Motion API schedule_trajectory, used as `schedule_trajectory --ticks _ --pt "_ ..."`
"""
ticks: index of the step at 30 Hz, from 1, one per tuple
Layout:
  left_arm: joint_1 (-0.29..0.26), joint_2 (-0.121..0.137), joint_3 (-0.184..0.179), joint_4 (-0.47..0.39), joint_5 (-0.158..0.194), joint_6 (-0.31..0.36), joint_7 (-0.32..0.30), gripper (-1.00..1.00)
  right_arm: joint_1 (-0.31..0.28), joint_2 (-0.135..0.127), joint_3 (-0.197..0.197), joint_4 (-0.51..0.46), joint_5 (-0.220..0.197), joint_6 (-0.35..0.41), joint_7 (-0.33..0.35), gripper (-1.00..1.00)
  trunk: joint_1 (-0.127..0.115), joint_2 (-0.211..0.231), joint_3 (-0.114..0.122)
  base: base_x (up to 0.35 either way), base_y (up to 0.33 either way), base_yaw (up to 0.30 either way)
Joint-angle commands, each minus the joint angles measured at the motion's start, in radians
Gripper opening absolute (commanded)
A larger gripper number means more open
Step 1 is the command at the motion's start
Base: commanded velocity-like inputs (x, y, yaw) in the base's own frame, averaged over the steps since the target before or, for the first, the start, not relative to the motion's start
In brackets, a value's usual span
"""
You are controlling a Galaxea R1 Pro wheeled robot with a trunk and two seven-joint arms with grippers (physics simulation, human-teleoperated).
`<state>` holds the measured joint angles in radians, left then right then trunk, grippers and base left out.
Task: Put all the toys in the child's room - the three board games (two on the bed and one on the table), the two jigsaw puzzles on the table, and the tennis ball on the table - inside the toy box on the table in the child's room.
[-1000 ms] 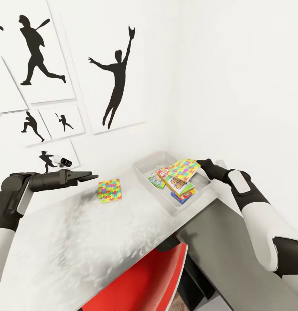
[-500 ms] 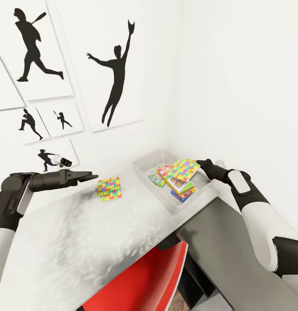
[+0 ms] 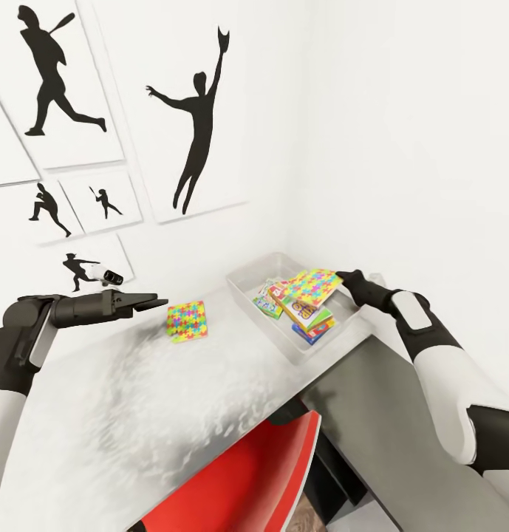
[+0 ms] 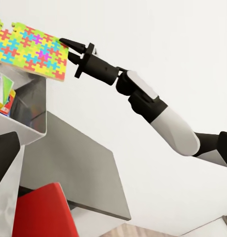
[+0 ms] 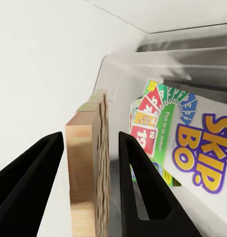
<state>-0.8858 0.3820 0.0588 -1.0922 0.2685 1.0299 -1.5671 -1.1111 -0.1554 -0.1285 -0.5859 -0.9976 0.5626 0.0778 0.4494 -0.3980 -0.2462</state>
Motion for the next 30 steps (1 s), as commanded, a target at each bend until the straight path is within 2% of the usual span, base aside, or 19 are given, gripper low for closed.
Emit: schedule_trajectory --ticks 1,19,20,30 --pt "-0.001 0.001 -0.001 0.0 0.0 0.01 -0.004 1.0 -0.001 -0.001 -0.005 0.001 -0.001 0.007 0.004 -1.0 0.001 -0.002 -0.002 0.0 0.0 0.0" --pt "-0.001 0.0 -0.001 0.0 0.0 0.012 -0.004 1.0 0.001 0.007 -0.003 0.009 -0.005 0.008 0.004 -1.0 0.001 -0.002 -0.002 0.0 0.0 0.0" --pt "-0.001 0.0 -0.001 0.0 0.0 0.012 -0.004 1.0 0.001 0.008 -0.003 0.01 -0.005 0.007 0.003 1.0 0.001 -0.002 -0.002 0.0 0.0 0.0" --pt "-0.001 -0.001 -0.001 -0.001 -0.001 0.012 -0.004 1.0 0.001 0.007 -0.002 0.01 -0.005 0.009 0.002 1.0 0.001 -0.002 -0.002 0.0 0.0 0.0"
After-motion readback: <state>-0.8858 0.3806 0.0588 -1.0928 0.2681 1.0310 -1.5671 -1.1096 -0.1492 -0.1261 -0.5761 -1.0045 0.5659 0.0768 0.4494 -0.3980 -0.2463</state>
